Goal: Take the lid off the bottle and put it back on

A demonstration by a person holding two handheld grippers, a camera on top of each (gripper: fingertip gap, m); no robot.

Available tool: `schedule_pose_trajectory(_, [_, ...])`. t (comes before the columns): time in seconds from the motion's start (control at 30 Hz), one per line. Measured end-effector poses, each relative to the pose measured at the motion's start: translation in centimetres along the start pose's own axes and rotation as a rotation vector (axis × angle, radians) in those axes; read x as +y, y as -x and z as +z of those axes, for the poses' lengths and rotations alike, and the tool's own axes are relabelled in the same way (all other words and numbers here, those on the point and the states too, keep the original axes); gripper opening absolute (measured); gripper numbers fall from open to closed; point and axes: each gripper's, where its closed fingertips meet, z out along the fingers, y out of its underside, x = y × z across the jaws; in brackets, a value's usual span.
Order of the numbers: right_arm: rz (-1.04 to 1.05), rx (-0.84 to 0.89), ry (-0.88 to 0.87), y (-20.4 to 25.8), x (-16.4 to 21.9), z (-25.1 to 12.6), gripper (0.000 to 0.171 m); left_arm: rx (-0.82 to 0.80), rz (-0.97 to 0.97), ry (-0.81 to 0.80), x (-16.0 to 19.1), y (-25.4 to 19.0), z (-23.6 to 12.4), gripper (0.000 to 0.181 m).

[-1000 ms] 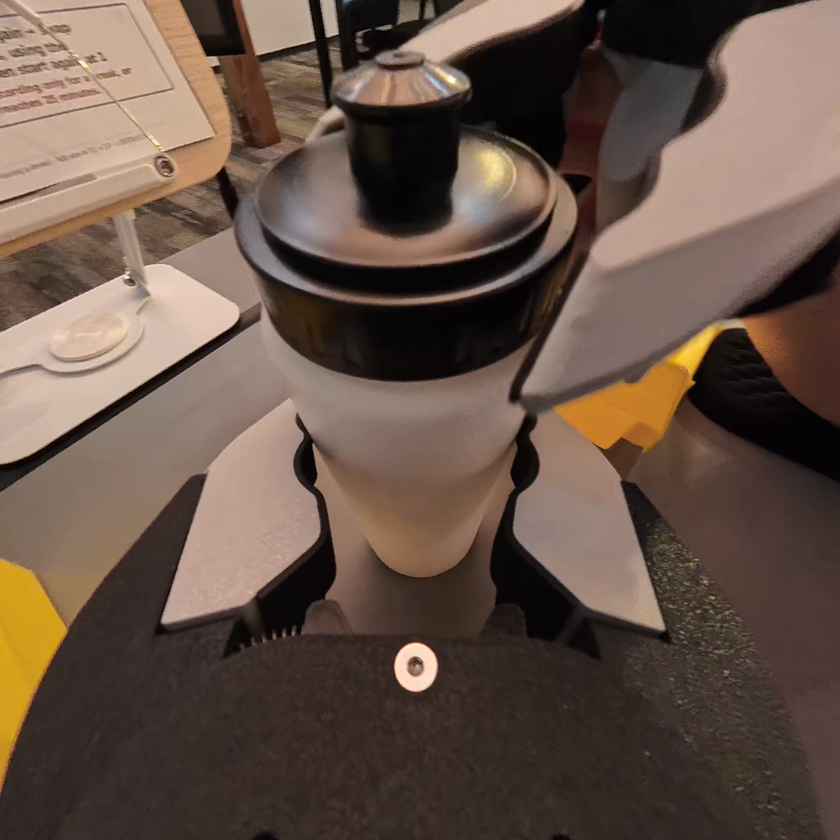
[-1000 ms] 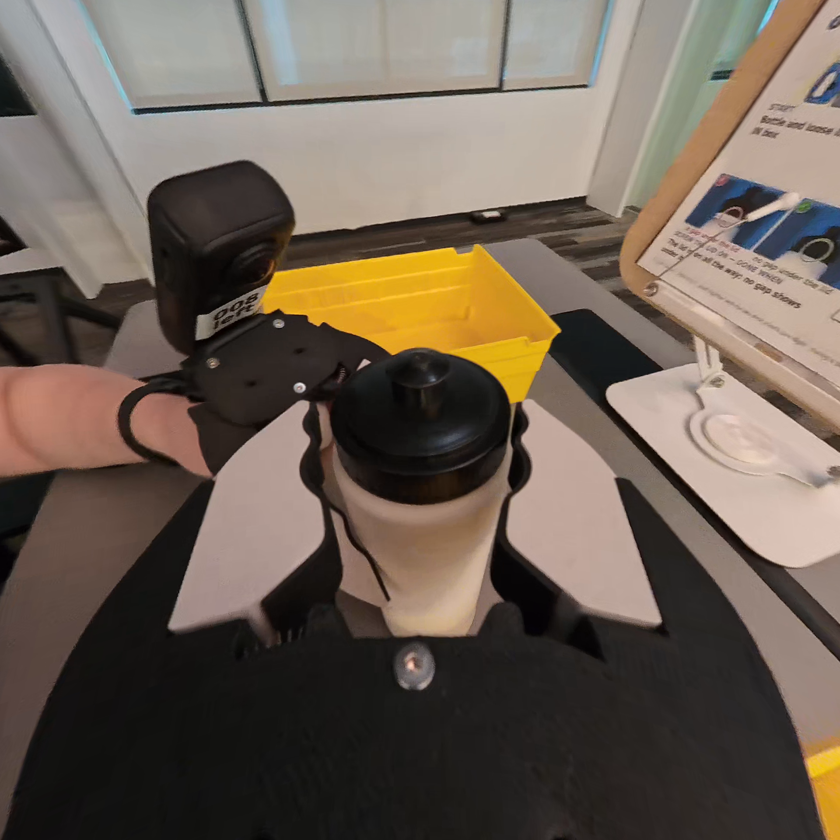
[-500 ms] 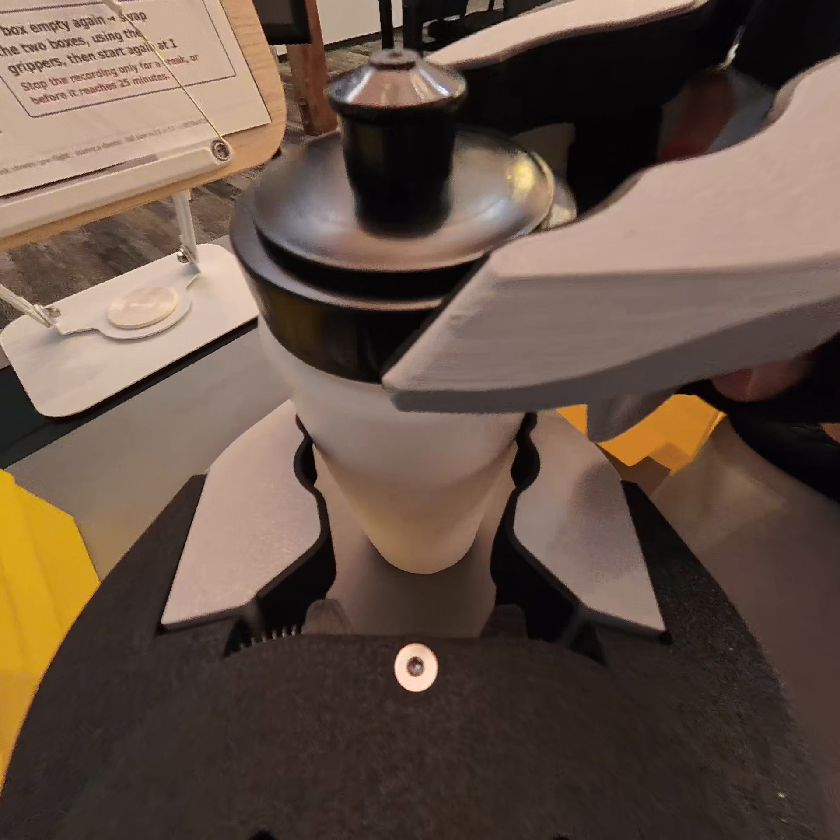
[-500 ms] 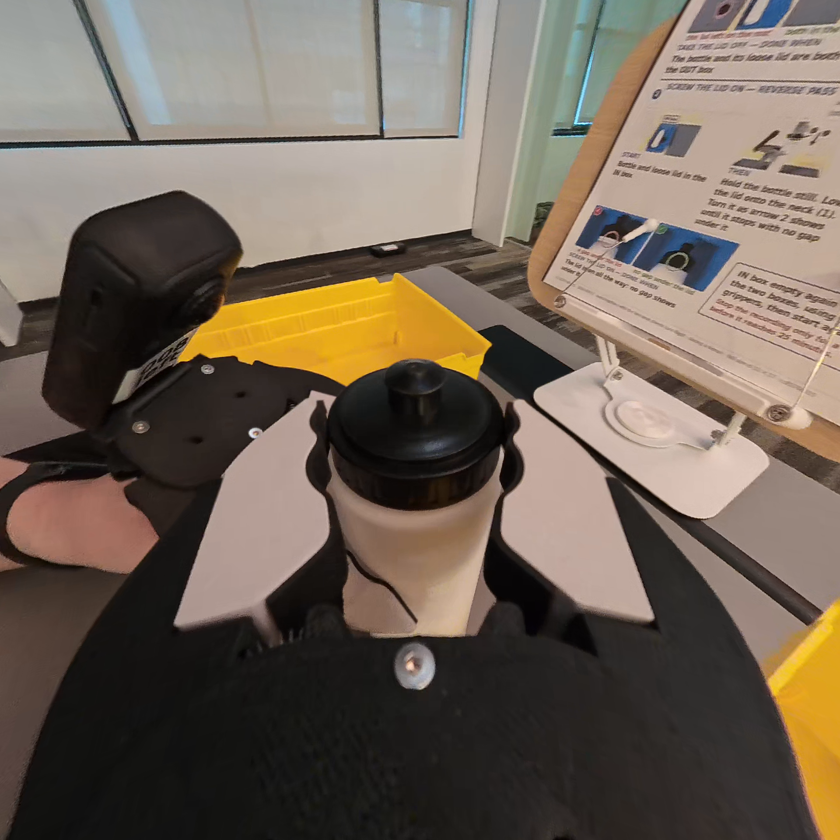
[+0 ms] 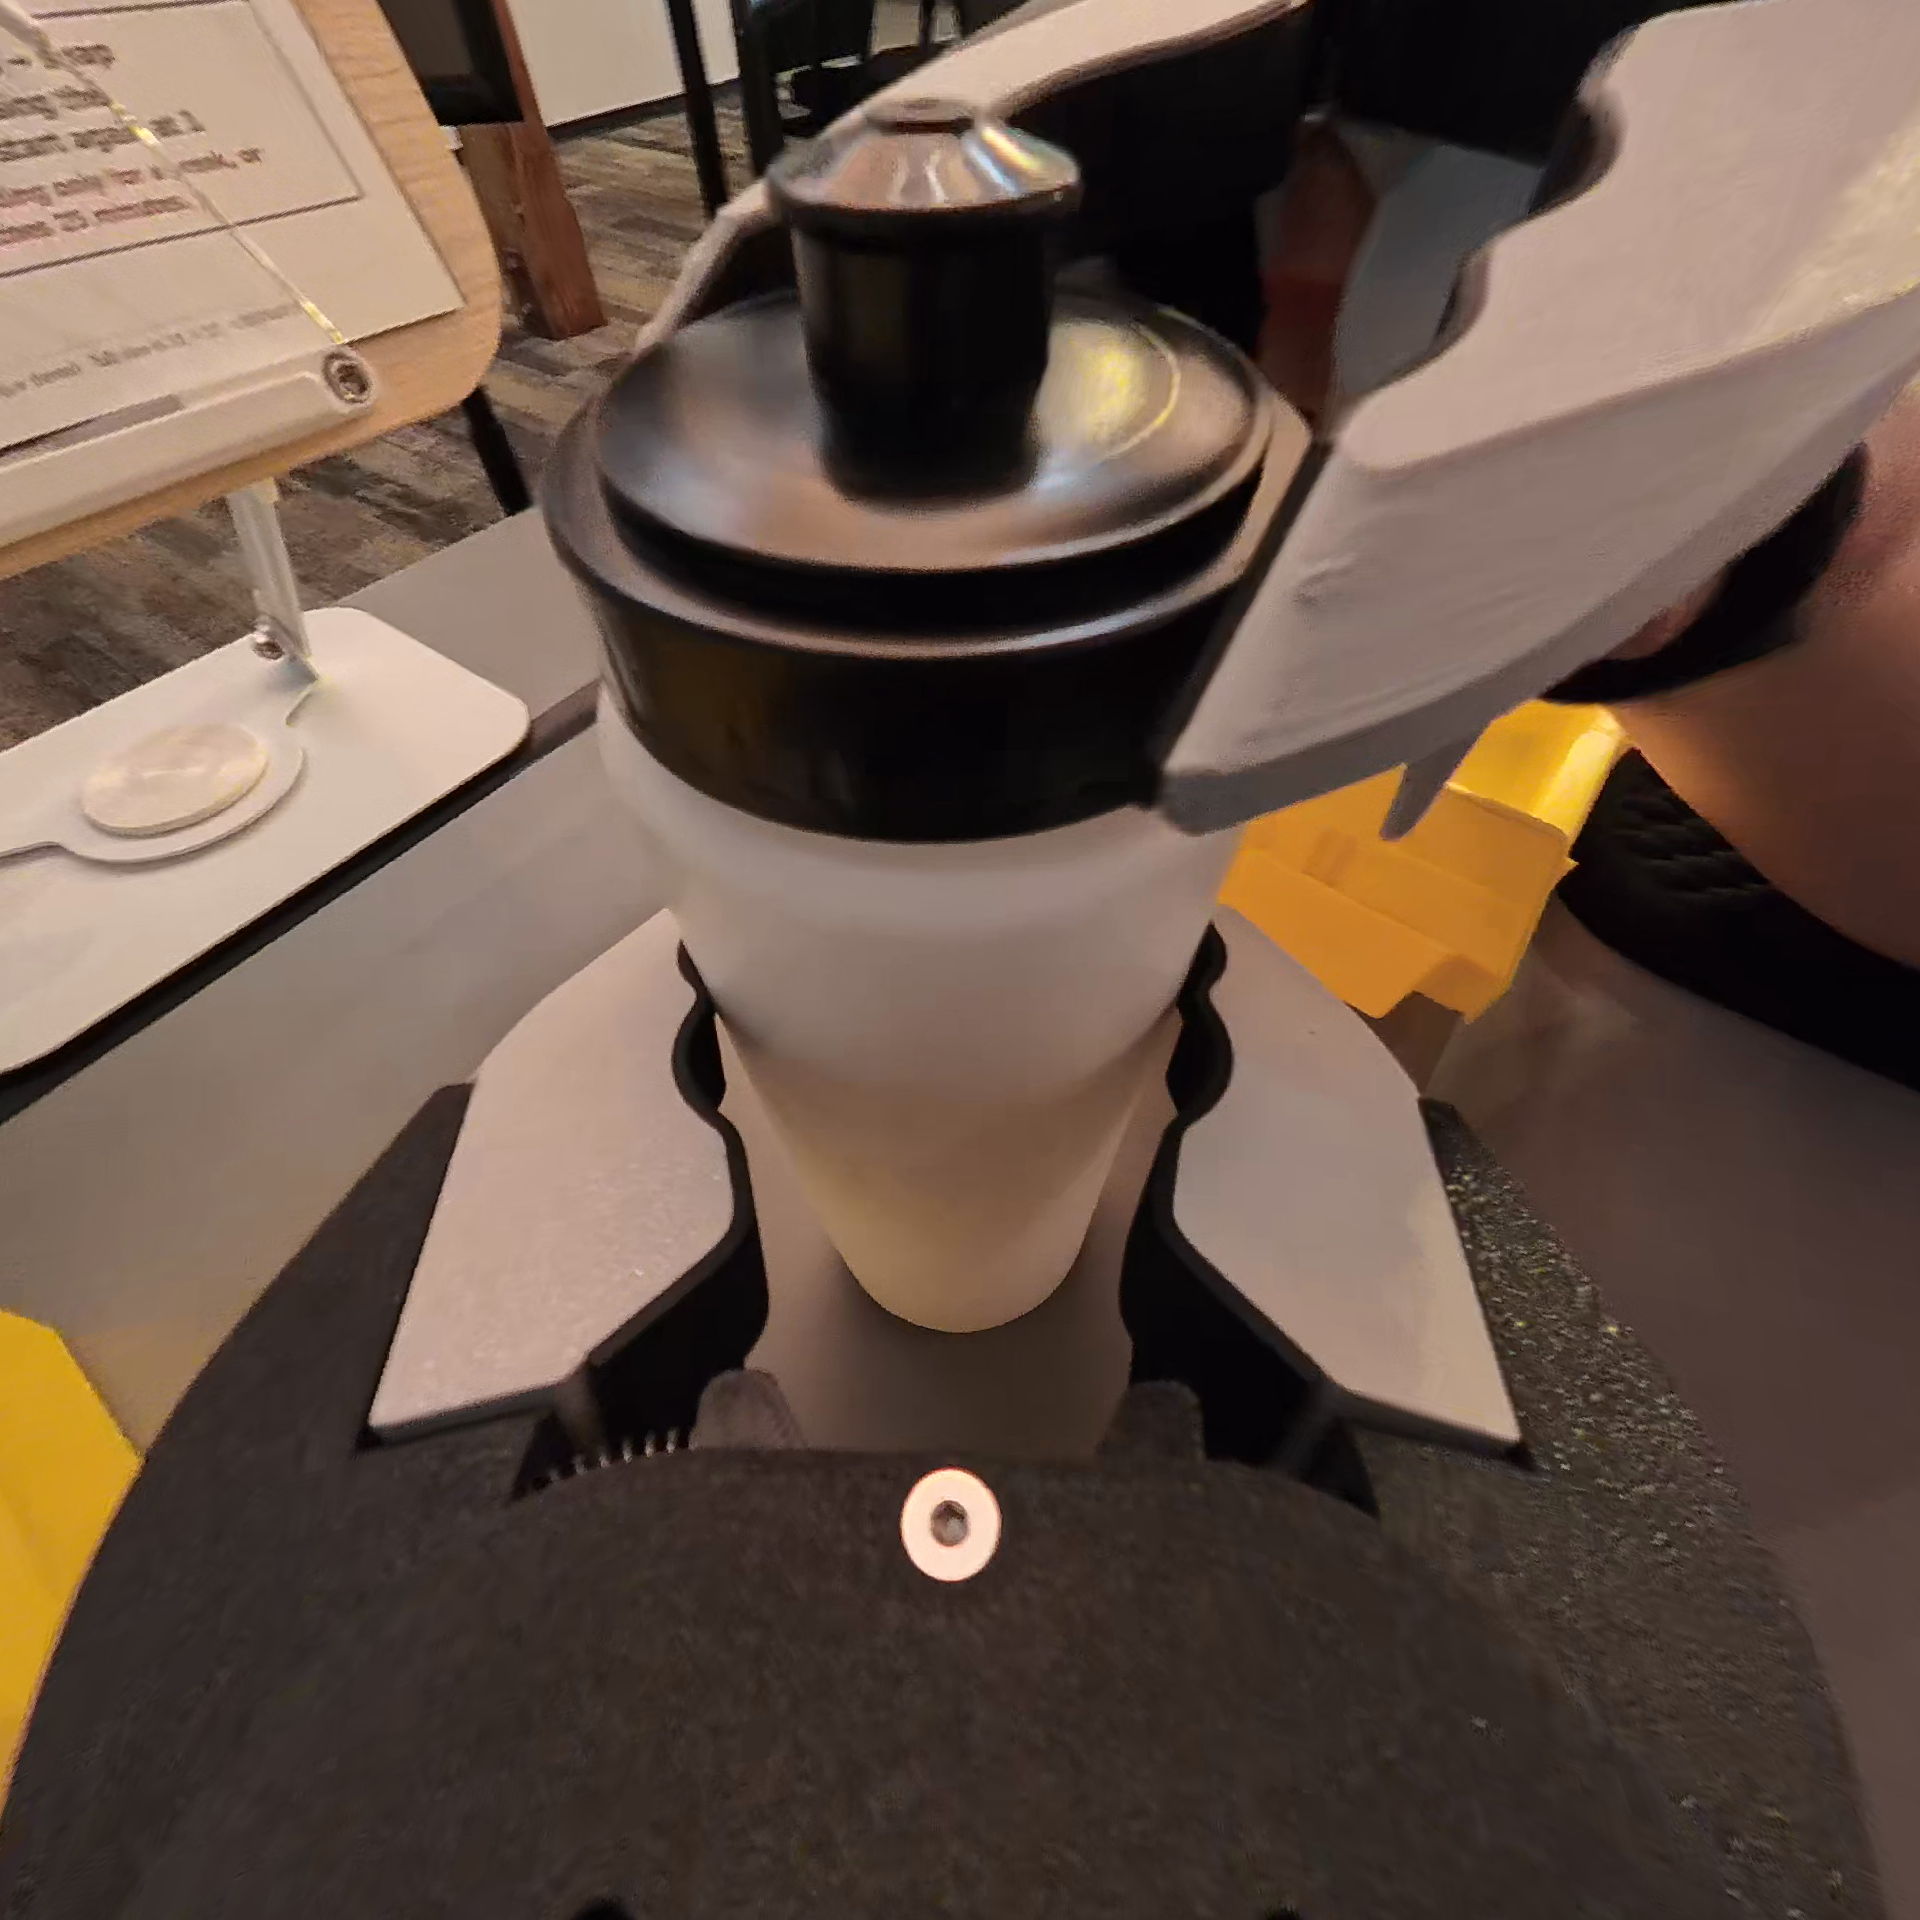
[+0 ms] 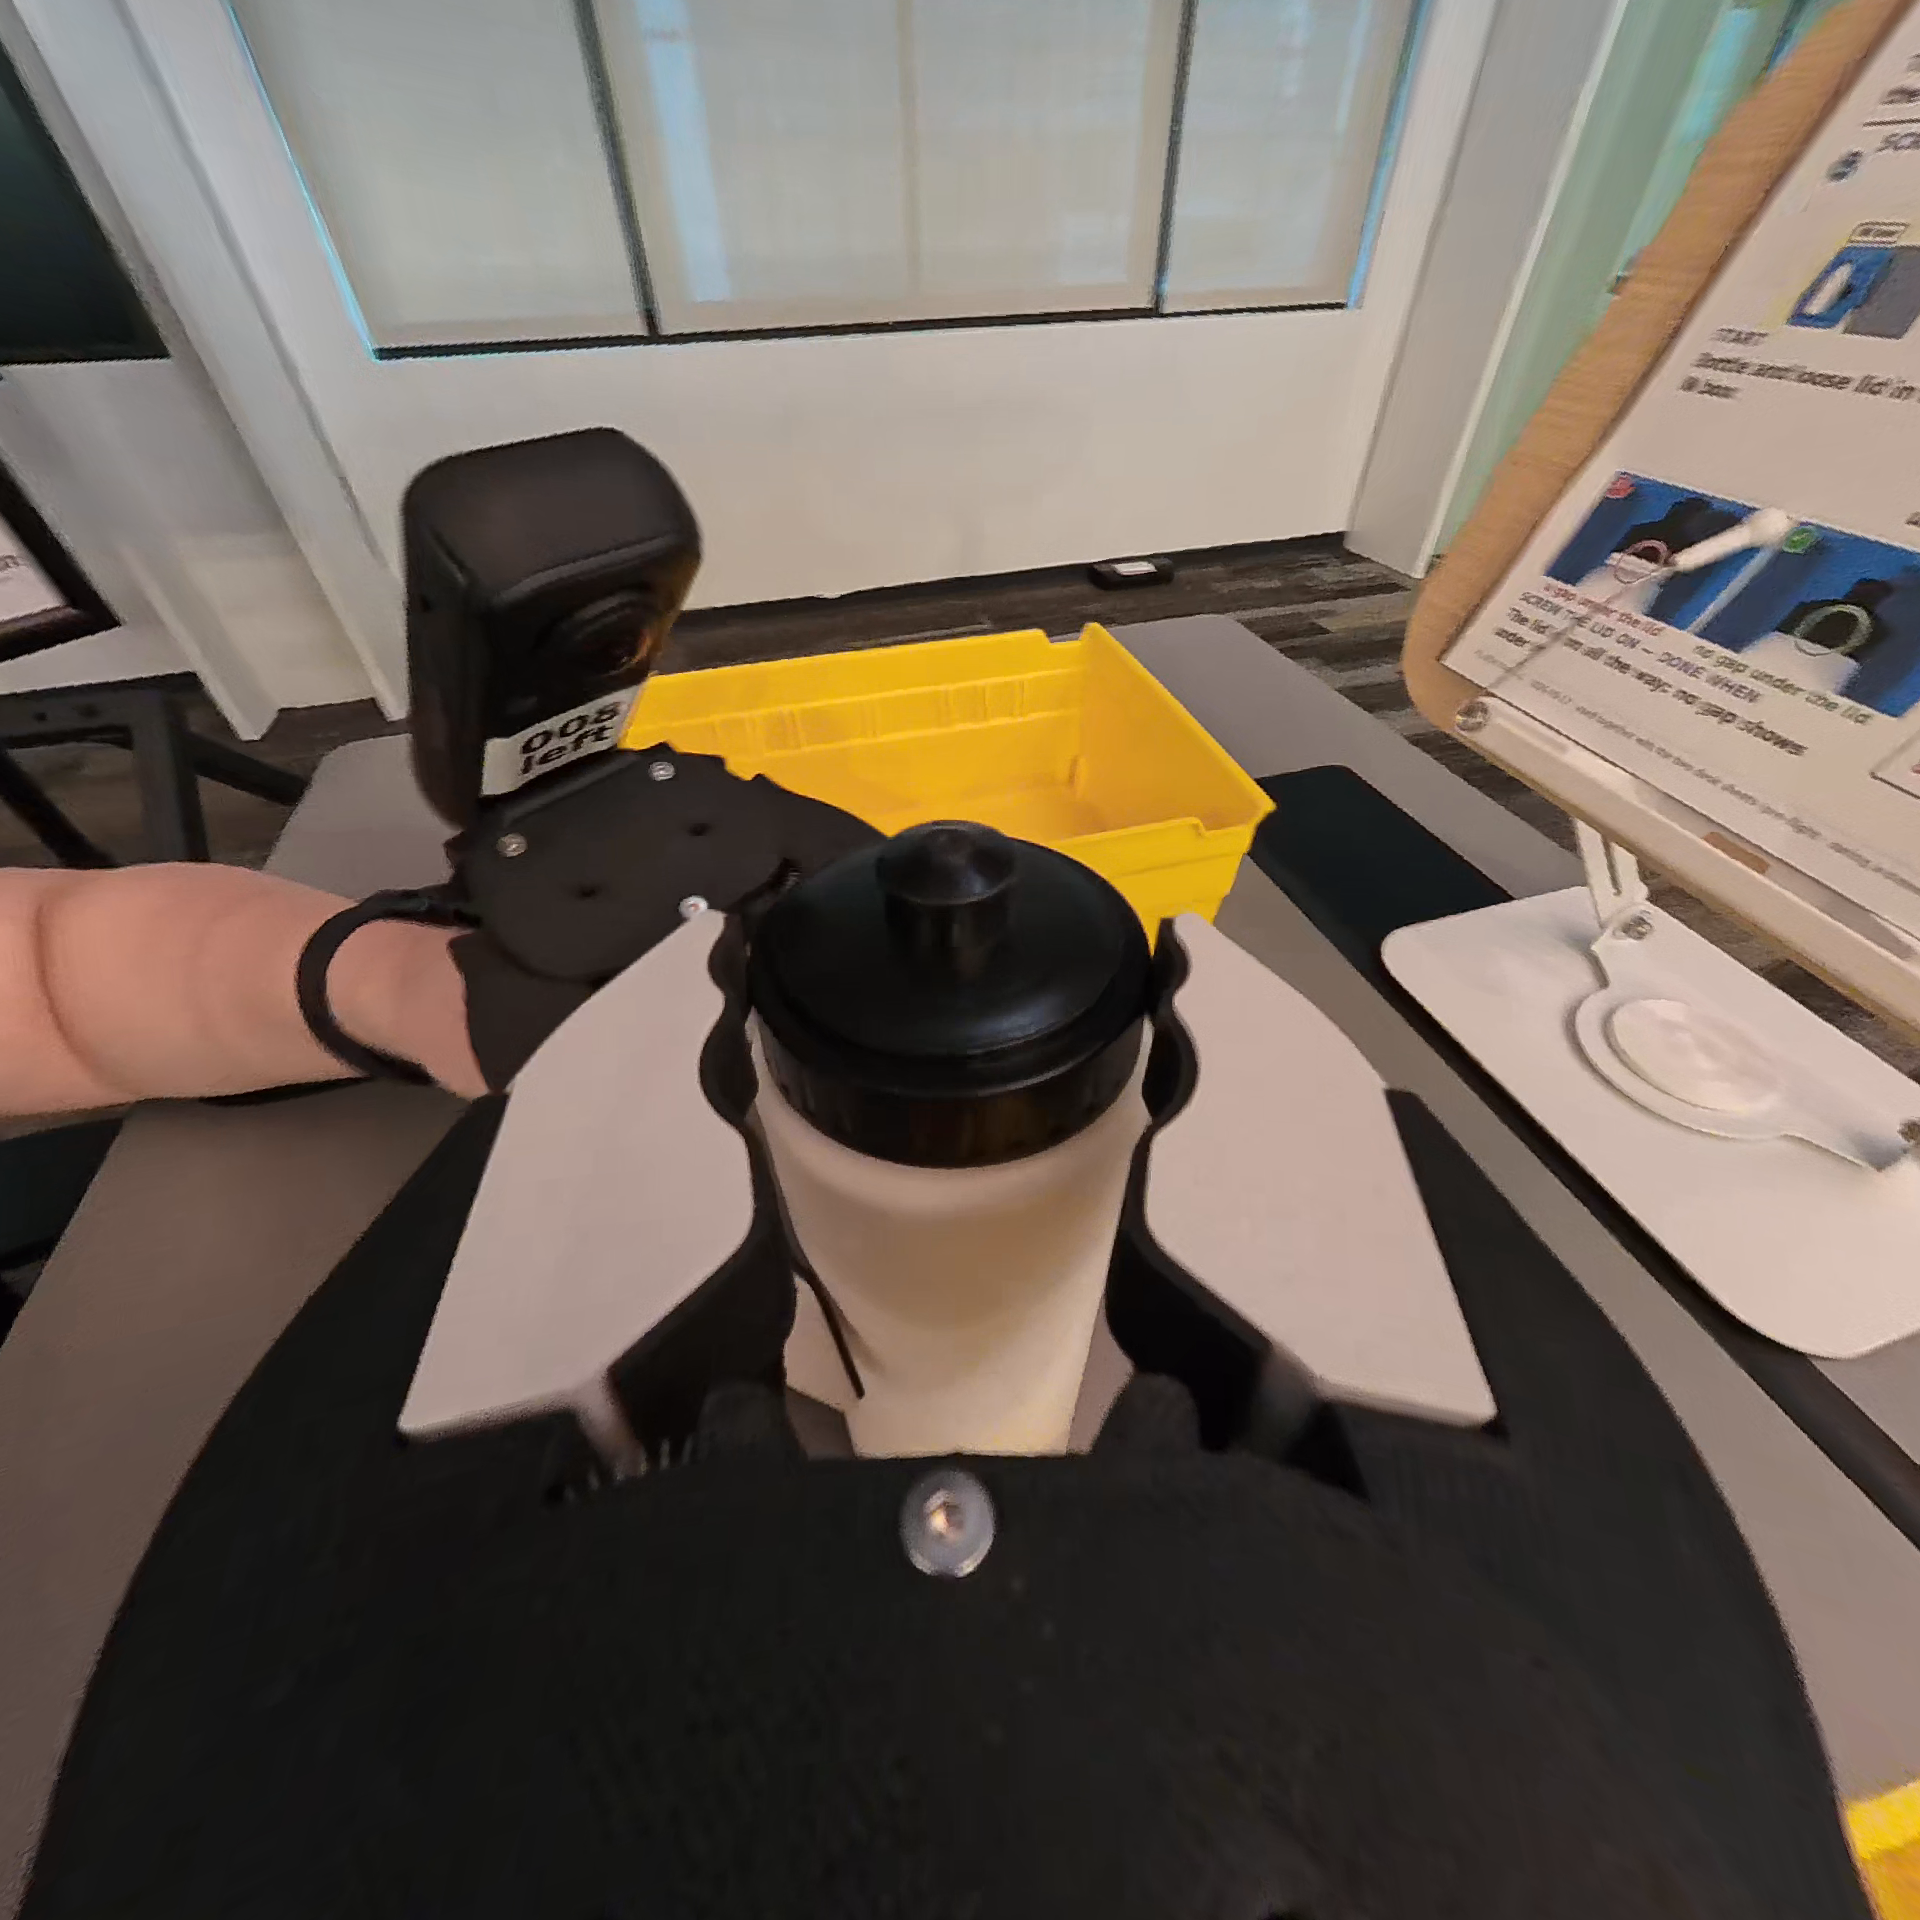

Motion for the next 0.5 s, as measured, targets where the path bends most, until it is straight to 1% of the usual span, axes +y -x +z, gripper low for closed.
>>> schedule_pose_trajectory(0.13, [0.016,0.204,-0.002,-0.58,-0.04,0.42,0.075,-0.129,-0.031,0.007,0.09,0.75,-0.15,0.085])
schedule_pose_trajectory(0.23, [0.015,0.279,-0.018,-0.54,-0.12,0.47,0.075,-0.138,-0.032,0.016,0.14,0.77,-0.26,0.086])
schedule_pose_trajectory(0.3, [0.005,0.248,-0.004,-0.54,-0.12,0.45,0.074,-0.107,-0.030,0.014,0.12,0.69,-0.19,0.086])
schedule_pose_trajectory(0.5, [0.023,-0.032,0.033,0.10,0.43,0.05,0.077,0.020,0.019,0.031,0.16,-0.19,-0.03,0.086])
